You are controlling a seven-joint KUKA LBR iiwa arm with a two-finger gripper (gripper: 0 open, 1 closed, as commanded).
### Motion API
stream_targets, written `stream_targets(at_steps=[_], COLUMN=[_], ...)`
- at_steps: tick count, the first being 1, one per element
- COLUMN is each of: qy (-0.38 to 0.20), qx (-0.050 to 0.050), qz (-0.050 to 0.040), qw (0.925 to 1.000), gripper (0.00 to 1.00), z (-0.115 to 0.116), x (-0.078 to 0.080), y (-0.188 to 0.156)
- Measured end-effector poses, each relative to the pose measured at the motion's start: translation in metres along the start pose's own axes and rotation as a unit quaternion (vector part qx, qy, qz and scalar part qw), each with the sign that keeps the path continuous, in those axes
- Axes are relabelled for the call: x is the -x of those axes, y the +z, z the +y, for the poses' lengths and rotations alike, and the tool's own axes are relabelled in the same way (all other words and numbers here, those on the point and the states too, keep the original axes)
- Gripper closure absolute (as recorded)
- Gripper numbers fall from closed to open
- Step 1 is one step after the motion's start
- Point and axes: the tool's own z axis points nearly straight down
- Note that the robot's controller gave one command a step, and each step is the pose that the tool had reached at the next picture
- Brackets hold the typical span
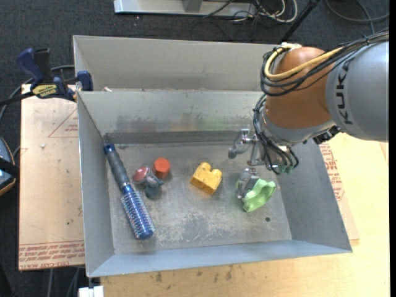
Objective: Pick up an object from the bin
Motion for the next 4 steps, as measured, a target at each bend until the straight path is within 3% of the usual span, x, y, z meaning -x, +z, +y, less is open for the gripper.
stream_targets(at_steps=[1,2,3,4], qy=[-0.213,-0.021,-0.022,-0.220], qx=[-0.001,0.001,0.001,-0.001], qz=[-0.0157,-0.0040,-0.0090,-0.0078], qw=[0.9770,0.9998,0.9997,0.9754], gripper=[0.00,0.00,1.00,1.00], z=[0.044,0.022,0.022,0.058], x=[0.009,0.049,0.051,0.056], y=[0.072,0.098,0.096,-0.032])
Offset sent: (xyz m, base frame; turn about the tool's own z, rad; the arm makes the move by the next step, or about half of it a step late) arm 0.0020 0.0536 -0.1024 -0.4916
